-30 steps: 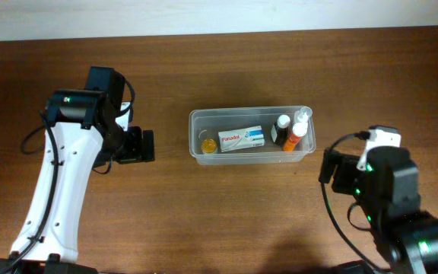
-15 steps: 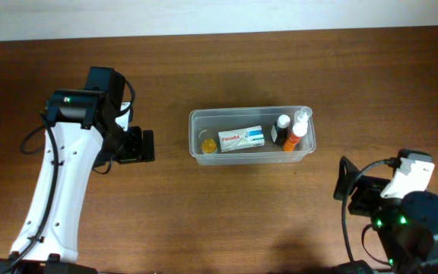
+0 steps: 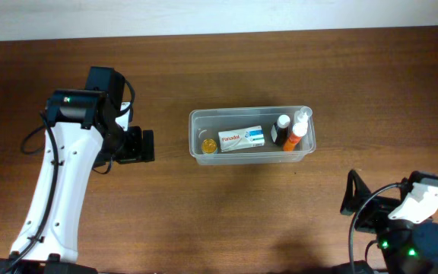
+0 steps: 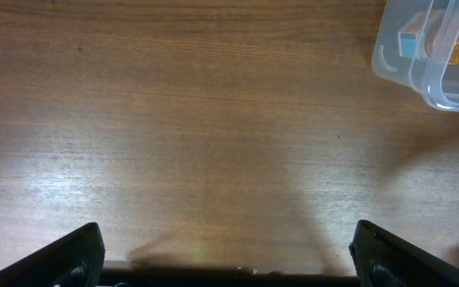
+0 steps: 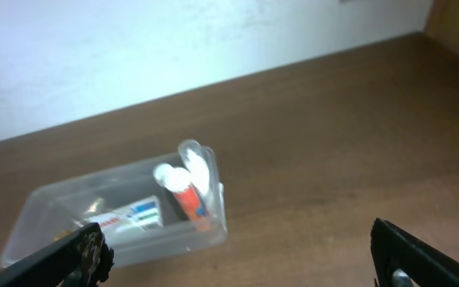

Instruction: Pack container

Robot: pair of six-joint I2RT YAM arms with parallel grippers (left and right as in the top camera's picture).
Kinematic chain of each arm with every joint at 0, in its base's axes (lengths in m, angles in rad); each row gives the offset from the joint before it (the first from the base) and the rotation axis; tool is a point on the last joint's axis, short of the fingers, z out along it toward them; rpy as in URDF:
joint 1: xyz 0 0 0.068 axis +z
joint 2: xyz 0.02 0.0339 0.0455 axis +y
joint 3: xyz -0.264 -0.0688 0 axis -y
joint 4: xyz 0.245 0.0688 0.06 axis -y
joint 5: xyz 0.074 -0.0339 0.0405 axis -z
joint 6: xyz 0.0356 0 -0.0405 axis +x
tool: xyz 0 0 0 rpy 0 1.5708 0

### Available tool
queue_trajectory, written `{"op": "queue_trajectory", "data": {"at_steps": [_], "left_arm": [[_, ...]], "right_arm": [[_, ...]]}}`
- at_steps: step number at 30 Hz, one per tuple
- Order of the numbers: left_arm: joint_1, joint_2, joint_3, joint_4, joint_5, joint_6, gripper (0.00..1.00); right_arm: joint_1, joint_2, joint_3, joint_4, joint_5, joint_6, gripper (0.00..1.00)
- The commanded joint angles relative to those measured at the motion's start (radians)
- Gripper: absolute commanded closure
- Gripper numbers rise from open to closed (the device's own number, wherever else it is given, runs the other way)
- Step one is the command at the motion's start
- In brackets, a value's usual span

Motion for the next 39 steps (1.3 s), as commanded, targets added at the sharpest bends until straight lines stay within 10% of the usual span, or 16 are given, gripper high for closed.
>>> {"op": "queue_trajectory", "data": {"at_steps": [1,39], "left_arm": [[0.001,-0.013,-0.003,0.000,0.008,-0.012,0.01],[0.001,-0.013,-0.003,0.000,0.008,-0.012,0.01]], "right_arm": [[-0.022,-0.059,-0.084,-0.001,0.005,0.005,0.02],[-0.019,-0.351,-0.457,0.011,0.012,0.005,0.02]]}}
